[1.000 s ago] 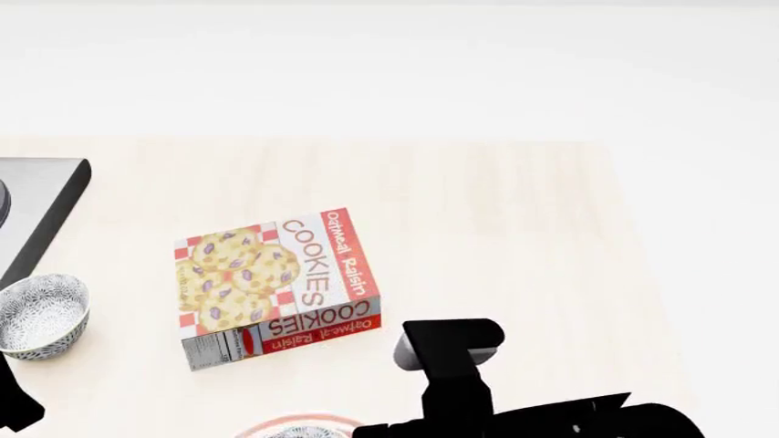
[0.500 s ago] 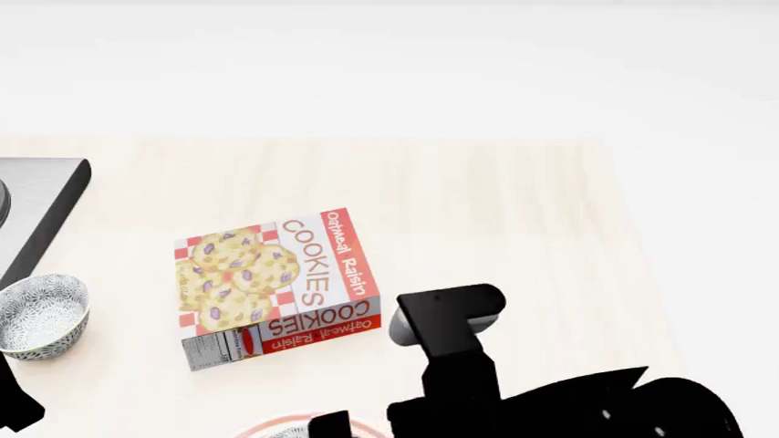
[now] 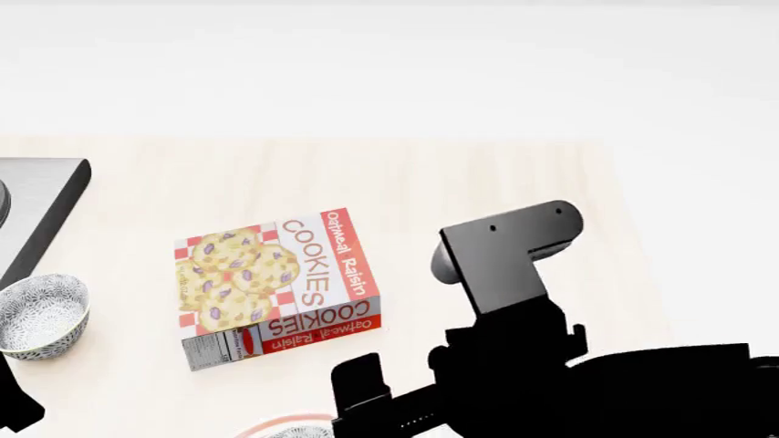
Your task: Pick the akita bowl next to the plate and place it on the plate.
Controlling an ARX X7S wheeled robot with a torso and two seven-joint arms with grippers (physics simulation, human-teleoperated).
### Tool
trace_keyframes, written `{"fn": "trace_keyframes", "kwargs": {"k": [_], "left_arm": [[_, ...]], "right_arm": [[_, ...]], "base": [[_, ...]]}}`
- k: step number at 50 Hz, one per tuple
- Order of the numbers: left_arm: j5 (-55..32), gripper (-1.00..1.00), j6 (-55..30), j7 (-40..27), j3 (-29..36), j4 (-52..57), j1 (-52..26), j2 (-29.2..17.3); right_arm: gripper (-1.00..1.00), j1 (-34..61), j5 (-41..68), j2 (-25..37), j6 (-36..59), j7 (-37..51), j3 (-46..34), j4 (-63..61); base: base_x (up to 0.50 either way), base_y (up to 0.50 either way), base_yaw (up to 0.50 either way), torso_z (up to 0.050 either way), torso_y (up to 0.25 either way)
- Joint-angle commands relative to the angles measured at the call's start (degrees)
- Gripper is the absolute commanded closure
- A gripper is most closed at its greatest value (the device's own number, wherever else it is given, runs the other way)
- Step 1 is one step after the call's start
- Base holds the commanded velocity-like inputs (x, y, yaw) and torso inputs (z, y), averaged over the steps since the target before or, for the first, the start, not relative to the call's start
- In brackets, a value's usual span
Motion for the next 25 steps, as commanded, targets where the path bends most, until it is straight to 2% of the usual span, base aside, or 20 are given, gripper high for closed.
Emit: {"fn": "trace_keyframes", "kwargs": {"k": [1, 4, 9, 14, 25], "left_arm": [[0.0, -1.00, 0.3, 0.1, 0.1, -0.3, -0.1, 0.0], [-0.1, -1.00, 0.2, -0.1, 0.1, -0.2, -0.1, -0.1], [0.0, -1.00, 0.3, -0.2, 0.3, -0.1, 0.0, -0.1], [-0.1, -1.00, 0.1, -0.3, 0.3, 0.3, 0.1, -0.2], [0.0, -1.00, 0.5, -0.2, 0.5, -0.3, 0.1, -0.2]], "right_arm": [[-1.00, -4.7, -1.6, 3.0, -4.3, 4.8, 4.2, -11.8], [-1.00, -6.1, -3.2, 3.6, -5.8, 4.8, 5.1, -13.4], [-1.00, -11.4, -11.6, 5.0, -11.4, 0.0, 7.0, -18.6], [-1.00, -18.6, -24.5, 6.0, -21.2, -5.3, 7.4, -22.7], [-1.00, -32.1, -41.1, 5.2, -37.5, -10.9, 7.1, -24.0]], "base": [[0.00, 0.00, 0.00, 0.000, 0.000], [0.00, 0.00, 0.00, 0.000, 0.000], [0.00, 0.00, 0.00, 0.000, 0.000], [0.00, 0.00, 0.00, 0.000, 0.000], [0.00, 0.00, 0.00, 0.000, 0.000]]}}
